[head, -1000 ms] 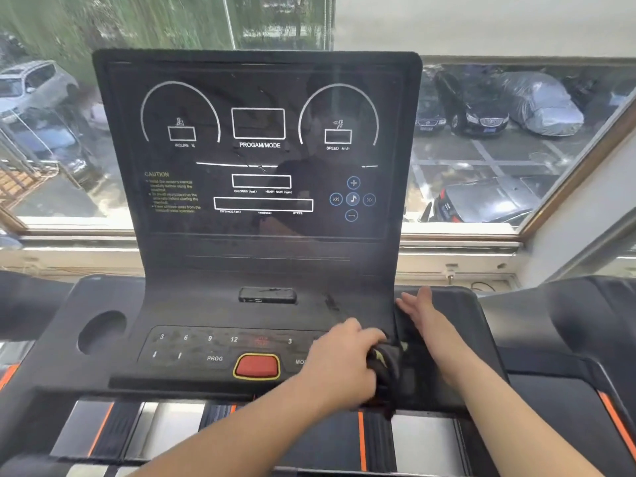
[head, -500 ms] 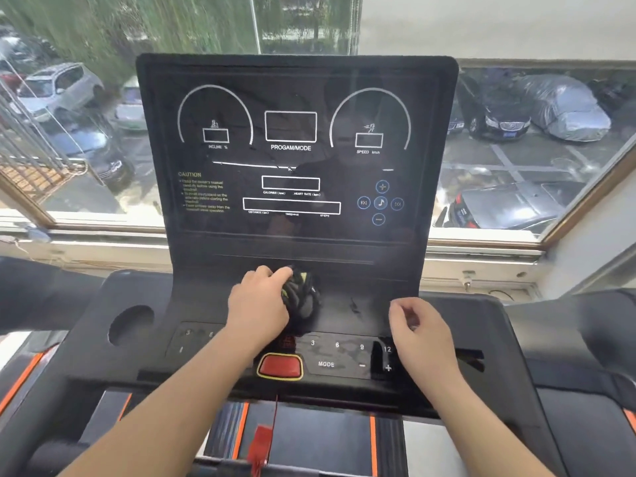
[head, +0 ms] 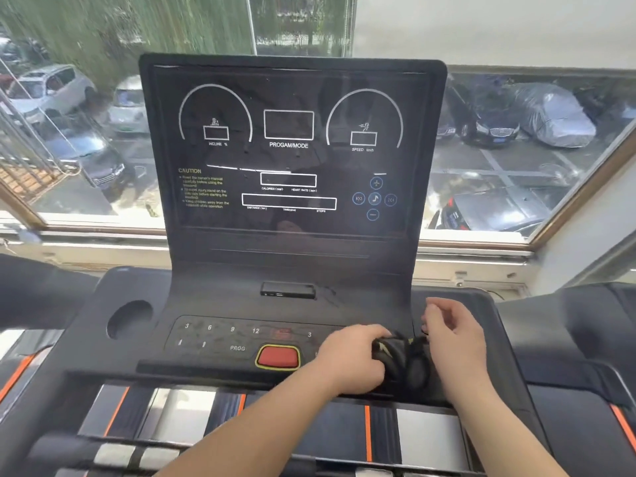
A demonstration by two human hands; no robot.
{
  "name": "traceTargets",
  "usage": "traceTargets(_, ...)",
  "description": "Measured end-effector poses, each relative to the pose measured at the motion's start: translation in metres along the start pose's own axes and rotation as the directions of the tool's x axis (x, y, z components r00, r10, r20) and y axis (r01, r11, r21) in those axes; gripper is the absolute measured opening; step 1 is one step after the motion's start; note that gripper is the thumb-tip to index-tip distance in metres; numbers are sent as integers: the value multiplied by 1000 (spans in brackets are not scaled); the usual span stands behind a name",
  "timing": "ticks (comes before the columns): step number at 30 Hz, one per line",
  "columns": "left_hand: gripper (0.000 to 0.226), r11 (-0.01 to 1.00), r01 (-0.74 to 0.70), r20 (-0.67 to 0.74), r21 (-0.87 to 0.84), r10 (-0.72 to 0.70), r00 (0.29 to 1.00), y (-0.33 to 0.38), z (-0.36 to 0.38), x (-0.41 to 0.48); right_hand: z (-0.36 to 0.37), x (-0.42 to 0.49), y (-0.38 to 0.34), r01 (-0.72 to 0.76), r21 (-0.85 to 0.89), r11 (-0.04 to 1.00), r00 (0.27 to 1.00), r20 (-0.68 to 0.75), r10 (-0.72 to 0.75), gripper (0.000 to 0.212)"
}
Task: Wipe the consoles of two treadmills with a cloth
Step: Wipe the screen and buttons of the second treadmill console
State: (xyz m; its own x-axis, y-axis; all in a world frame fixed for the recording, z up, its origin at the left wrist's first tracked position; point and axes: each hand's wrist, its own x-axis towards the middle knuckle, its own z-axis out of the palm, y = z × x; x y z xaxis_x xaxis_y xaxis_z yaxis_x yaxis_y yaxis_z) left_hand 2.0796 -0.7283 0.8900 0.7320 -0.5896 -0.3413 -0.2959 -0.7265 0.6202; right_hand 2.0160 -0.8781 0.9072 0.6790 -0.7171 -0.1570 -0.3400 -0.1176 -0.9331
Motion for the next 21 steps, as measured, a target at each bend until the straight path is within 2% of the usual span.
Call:
traceTargets(1,43,979,24,11,-203,-22,1000,0,-4,-6,-2,2,0,-21,10,1000,1000,3,21,14)
traceTargets(2,35,910,55,28,-410,-48,998,0,-8,-11,-3,3,-2,-51,23,998,998,31,50,15)
traceTargets(4,30,667,98,106,-739,-28,994,-3,-21,-18,-6,2,-9,-147,127,981,974,191,121,24)
traceTargets(6,35,409,172,219,-896,71,973,-3,-35,-24,-9,-5,-24,-321,293,900,869,470,156,40)
traceTargets(7,35,369,193,240,-909,85,967,-4,-40,-26,-10,-9,-31,-405,329,853,806,569,163,47)
traceTargets(8,32,395,177,213,-901,48,976,-3,-41,-28,-9,-13,-36,-451,321,833,766,618,177,50)
traceTargets(9,29,478,129,129,-869,-33,991,-2,-40,-28,-5,-16,-39,-451,282,847,752,631,190,48)
traceTargets(11,34,656,64,-89,-752,-197,976,-3,-34,-32,7,-21,-42,-364,155,918,788,577,215,41)
traceTargets(12,49,702,54,-155,-710,-231,961,-4,-32,-35,14,-23,-44,-325,100,941,816,532,225,39)
traceTargets(14,91,766,33,-182,-643,-195,964,-10,-31,-44,30,-24,-44,-286,38,957,846,479,234,41)
traceTargets(16,112,835,-6,-181,-550,-112,977,-19,-29,-48,45,-21,-49,-253,-38,967,851,466,241,51)
traceTargets(17,113,860,-18,-209,-510,-103,972,-24,-30,-48,52,-17,-51,-244,-88,966,841,477,256,58)
traceTargets(19,94,881,-18,-311,-473,-147,939,-35,-37,-46,65,-12,-59,-268,-166,949,792,523,315,69)
traceTargets(21,74,867,-4,-394,-499,-222,892,-48,-52,-45,72,-8,-64,-229,-196,954,802,518,299,68)
